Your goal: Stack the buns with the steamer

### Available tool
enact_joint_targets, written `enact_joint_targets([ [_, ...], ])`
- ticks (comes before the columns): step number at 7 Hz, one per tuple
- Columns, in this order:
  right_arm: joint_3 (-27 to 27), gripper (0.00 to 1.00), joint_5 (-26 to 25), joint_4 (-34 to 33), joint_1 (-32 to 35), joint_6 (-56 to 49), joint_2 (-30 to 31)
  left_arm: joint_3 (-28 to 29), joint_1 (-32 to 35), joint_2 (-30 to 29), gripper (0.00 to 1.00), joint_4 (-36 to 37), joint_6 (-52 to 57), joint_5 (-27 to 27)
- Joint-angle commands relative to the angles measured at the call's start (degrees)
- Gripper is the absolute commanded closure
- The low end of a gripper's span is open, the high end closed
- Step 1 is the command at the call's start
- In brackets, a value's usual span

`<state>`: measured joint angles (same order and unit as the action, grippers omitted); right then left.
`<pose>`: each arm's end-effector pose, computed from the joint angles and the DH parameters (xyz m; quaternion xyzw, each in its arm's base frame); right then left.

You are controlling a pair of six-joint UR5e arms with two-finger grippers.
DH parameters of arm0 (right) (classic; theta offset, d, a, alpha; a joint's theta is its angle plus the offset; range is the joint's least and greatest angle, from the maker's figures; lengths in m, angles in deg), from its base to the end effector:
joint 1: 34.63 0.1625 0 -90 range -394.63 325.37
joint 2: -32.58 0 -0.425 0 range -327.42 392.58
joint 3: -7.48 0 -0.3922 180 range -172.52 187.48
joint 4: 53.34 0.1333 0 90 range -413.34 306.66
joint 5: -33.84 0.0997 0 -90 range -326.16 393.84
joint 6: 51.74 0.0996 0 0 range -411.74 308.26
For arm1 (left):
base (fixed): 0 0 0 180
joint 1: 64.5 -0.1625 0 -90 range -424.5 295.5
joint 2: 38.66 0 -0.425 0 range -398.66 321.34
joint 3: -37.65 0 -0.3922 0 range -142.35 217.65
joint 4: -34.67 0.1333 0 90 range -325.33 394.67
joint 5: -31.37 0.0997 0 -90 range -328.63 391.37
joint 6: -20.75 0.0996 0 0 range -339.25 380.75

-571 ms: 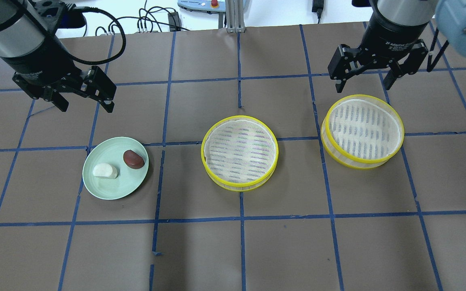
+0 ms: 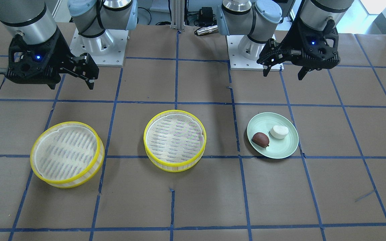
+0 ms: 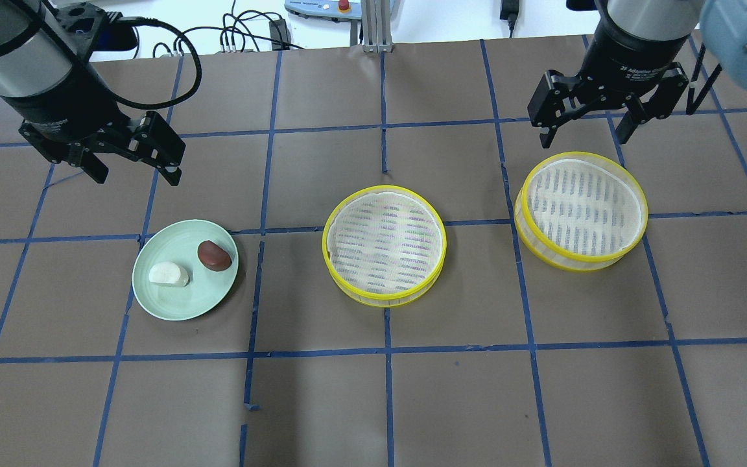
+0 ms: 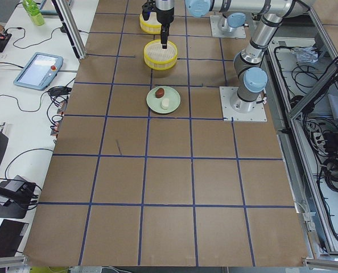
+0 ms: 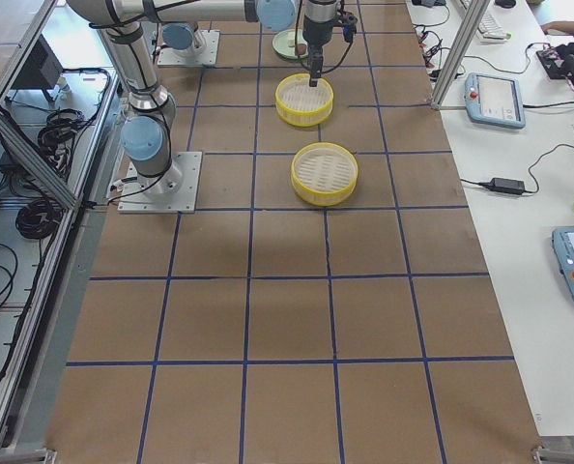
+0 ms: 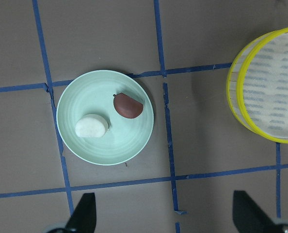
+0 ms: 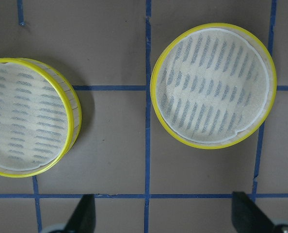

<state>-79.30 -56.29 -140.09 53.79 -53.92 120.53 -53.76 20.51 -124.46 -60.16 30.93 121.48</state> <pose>0.1191 -0.5068 0.4921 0.0053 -0.9998 -0.0182 0.0005 -0.0929 -0.4665 0.5024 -0.0453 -0.9988 -0.0178 0.0014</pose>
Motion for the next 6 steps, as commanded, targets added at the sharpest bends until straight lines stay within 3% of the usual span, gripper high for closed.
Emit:
enact_joint_targets([
  [1,-0.23,0.0,-0.4,0.87,-5.23,-3.24,-0.23,-4.35,-1.16,-1.02,0.0,2.26,1.93,0.16],
  [2,-1.88,0.0,-0.31,1.92,-12.15,-14.06,-0.58,-10.13,-1.16,-2.86,0.0,11.86,3.43,0.25],
  [3,-3.99,0.0,-0.92,-0.16,-16.83,-16.69,-1.2,-15.67,-1.25,-5.75,0.0,21.44,3.88,0.33],
  [4,-4.7,0.0,-4.06,-5.57,-17.75,-17.93,-5.47,-18.86,-1.25,-8.47,0.0,28.41,4.93,4.16],
  [5,-4.8,0.01,-4.7,-10.41,-19.32,-24.04,-11.16,-19.84,-1.34,-10.59,0.0,31.09,5.37,8.55],
  [6,-6.36,0.03,-4.53,-14.9,-20.03,-24.53,-14.53,-20.03,-2.03,-12.0,0.0,31.2,5.29,8.86],
])
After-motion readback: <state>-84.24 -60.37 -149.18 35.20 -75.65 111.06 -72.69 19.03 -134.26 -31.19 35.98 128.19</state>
